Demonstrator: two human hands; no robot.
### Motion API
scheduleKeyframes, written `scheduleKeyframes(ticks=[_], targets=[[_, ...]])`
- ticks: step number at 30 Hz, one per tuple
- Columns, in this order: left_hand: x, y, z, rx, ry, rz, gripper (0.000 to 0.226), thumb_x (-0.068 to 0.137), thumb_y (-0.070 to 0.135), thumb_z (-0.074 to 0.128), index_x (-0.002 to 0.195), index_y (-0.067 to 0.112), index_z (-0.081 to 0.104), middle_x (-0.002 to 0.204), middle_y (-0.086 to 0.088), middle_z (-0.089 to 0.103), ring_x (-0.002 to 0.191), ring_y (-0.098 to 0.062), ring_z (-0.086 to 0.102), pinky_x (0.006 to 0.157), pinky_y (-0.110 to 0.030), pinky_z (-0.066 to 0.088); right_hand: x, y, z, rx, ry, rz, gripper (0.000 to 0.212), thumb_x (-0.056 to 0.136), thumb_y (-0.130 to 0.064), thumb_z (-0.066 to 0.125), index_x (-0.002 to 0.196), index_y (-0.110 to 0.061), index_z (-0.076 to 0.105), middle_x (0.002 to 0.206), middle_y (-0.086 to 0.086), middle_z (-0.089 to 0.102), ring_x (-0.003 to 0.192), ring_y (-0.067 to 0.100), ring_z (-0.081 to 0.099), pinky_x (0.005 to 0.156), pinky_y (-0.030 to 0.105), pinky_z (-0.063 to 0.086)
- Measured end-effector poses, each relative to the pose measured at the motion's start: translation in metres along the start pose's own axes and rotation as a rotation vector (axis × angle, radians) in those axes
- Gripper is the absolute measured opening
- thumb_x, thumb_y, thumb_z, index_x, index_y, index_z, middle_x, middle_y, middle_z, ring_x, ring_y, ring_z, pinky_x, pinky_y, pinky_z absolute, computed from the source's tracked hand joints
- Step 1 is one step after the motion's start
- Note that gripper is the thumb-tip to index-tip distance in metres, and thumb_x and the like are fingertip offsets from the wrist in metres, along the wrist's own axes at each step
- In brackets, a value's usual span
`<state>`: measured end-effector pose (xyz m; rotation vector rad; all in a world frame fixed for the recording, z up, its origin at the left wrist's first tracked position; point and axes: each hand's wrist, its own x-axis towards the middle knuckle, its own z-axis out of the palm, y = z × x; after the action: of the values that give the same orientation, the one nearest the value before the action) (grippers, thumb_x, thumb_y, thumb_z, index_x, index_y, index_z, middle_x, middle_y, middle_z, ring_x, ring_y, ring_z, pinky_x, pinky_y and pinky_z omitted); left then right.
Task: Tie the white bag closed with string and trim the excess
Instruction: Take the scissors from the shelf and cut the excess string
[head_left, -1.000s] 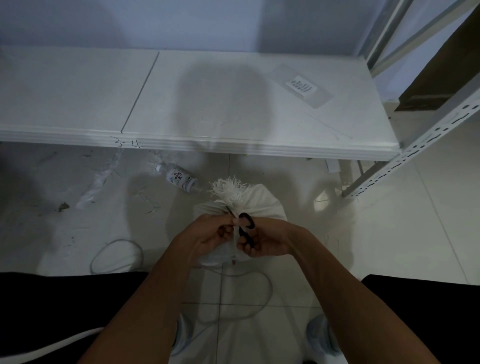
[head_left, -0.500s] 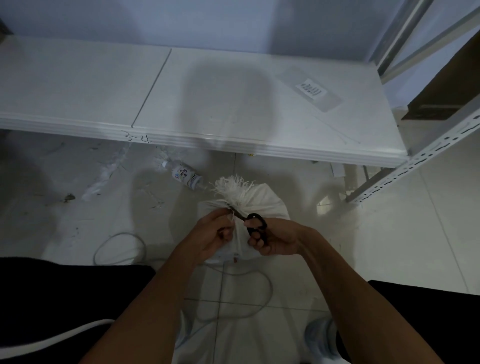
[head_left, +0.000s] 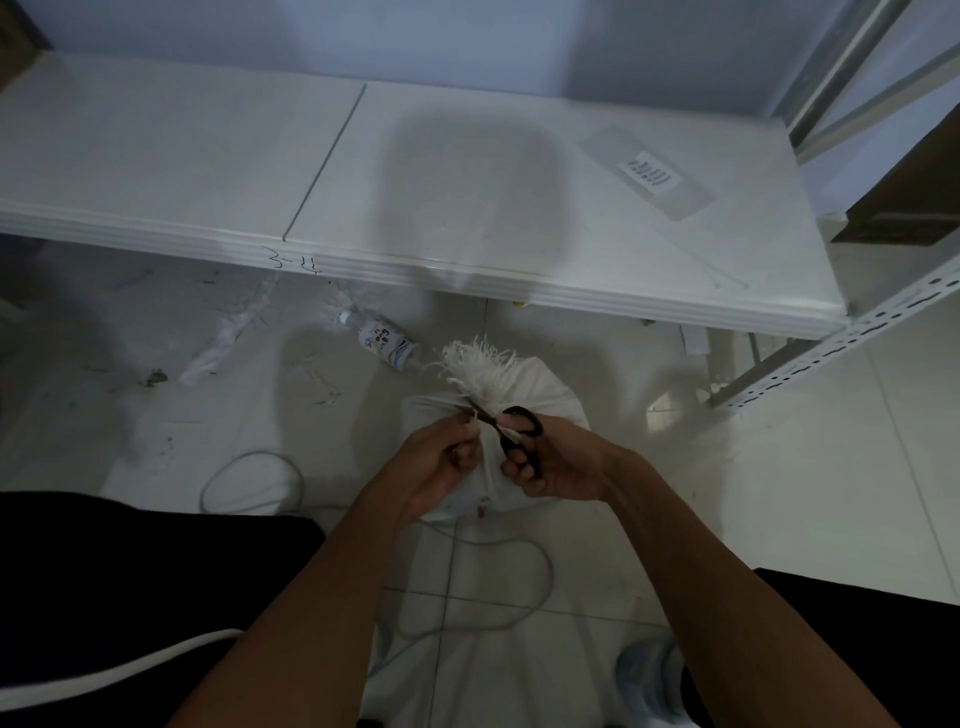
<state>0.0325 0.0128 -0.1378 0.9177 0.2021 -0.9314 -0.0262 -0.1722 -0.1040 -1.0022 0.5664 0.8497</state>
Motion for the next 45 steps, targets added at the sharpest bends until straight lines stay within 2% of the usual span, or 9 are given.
scheduleKeyframes(ticks=[12, 18, 24, 27, 30, 34, 39, 41, 45], targets=[[0.001, -0.007, -0.005, 0.009, -0.001, -0.027, 0.049, 0.073, 0.002, 0.071, 0.118, 0.003, 0.053, 0.068, 0.0, 0.045, 0.051, -0.006, 0.041, 0.05, -0.019, 0.044, 0.003, 0.002, 0.002, -0.024, 0.036, -0.036, 0.038, 0.085, -0.044, 0.067, 0.064, -0.018, 0.049, 0.062, -0.001, 0.049, 0.052, 0.009, 0.039, 0.049, 0.02, 0.029], [-0.003, -0.008, -0.003, 0.075, 0.047, -0.04, 0.06, 0.085, -0.009, 0.059, 0.143, -0.005, 0.043, 0.067, 0.0, 0.053, 0.051, -0.008, 0.044, 0.052, -0.021, 0.047, 0.002, 0.003, 0.003, -0.026, 0.029, -0.067, 0.035, 0.091, -0.032, 0.064, 0.063, -0.018, 0.048, 0.062, 0.0, 0.055, 0.049, 0.008, 0.041, 0.048, 0.019, 0.032], [-0.011, 0.008, 0.0, 0.073, 0.056, -0.105, 0.037, 0.088, -0.007, 0.052, 0.122, 0.003, 0.065, 0.066, 0.0, 0.052, 0.048, -0.007, 0.041, 0.049, -0.019, 0.041, -0.024, 0.0, -0.013, -0.114, -0.139, -0.012, 0.037, 0.08, -0.051, 0.07, 0.077, -0.016, 0.057, 0.076, 0.002, 0.057, 0.068, 0.013, 0.053, 0.057, 0.022, 0.038], [-0.013, 0.021, 0.003, -0.016, 0.236, -0.031, 0.021, 0.089, -0.006, 0.048, 0.101, 0.002, 0.063, 0.052, 0.004, 0.051, 0.039, -0.005, 0.04, 0.04, -0.017, 0.035, -0.048, -0.012, -0.027, -0.366, -0.1, 0.022, 0.047, 0.084, -0.057, 0.063, 0.097, -0.013, 0.07, 0.094, 0.002, 0.06, 0.075, 0.012, 0.051, 0.069, 0.024, 0.041], [-0.016, 0.037, 0.004, -0.07, 0.487, 0.199, 0.018, 0.087, -0.01, 0.05, 0.085, 0.002, 0.064, 0.055, -0.004, 0.051, 0.037, -0.007, 0.04, 0.038, -0.019, 0.033, -0.075, -0.027, -0.032, -0.56, 0.039, -0.04, 0.046, 0.087, -0.047, 0.066, 0.109, -0.008, 0.074, 0.09, -0.005, 0.057, 0.072, 0.011, 0.039, 0.069, 0.024, 0.037], [-0.003, 0.068, 0.017, 0.138, 0.727, 0.594, 0.018, 0.08, -0.004, 0.067, 0.075, 0.011, 0.073, 0.062, -0.009, 0.053, 0.052, -0.015, 0.047, 0.054, -0.03, 0.038, -0.103, -0.05, -0.04, -0.605, 0.395, -0.321, 0.032, 0.072, -0.032, 0.083, 0.095, -0.009, 0.079, 0.067, -0.004, 0.059, 0.063, 0.013, 0.043, 0.056, 0.025, 0.036], [0.043, 0.116, 0.047, 0.529, 0.796, 0.861, 0.021, 0.071, 0.008, 0.066, 0.089, 0.008, 0.078, 0.076, -0.013, 0.07, 0.072, -0.024, 0.064, 0.073, -0.037, 0.052, -0.132, -0.093, -0.099, -0.649, 1.087, -0.588, 0.016, 0.079, -0.02, 0.077, 0.076, -0.004, 0.076, 0.054, 0.007, 0.059, 0.035, 0.004, 0.049, 0.037, 0.015, 0.037], [0.063, 0.138, 0.061, 0.635, 0.754, 0.909, 0.019, 0.071, 0.005, 0.066, 0.086, 0.005, 0.078, 0.077, -0.016, 0.073, 0.072, -0.028, 0.068, 0.074, -0.036, 0.055, -0.142, -0.107, -0.134, -0.654, 1.328, -0.561, 0.029, 0.083, -0.032, 0.073, 0.078, -0.004, 0.073, 0.061, 0.012, 0.064, 0.049, 0.012, 0.06, 0.047, 0.024, 0.043], [0.102, 0.178, 0.082, 0.948, 0.781, 0.918, 0.013, 0.075, 0.011, 0.071, 0.084, 0.01, 0.08, 0.08, -0.013, 0.078, 0.076, -0.026, 0.074, 0.078, -0.038, 0.062, -0.143, -0.138, -0.196, -0.735, 1.498, -0.324, 0.05, 0.085, -0.042, 0.068, 0.096, 0.007, 0.064, 0.084, 0.02, 0.064, 0.083, 0.039, 0.066, 0.071, 0.042, 0.054]])
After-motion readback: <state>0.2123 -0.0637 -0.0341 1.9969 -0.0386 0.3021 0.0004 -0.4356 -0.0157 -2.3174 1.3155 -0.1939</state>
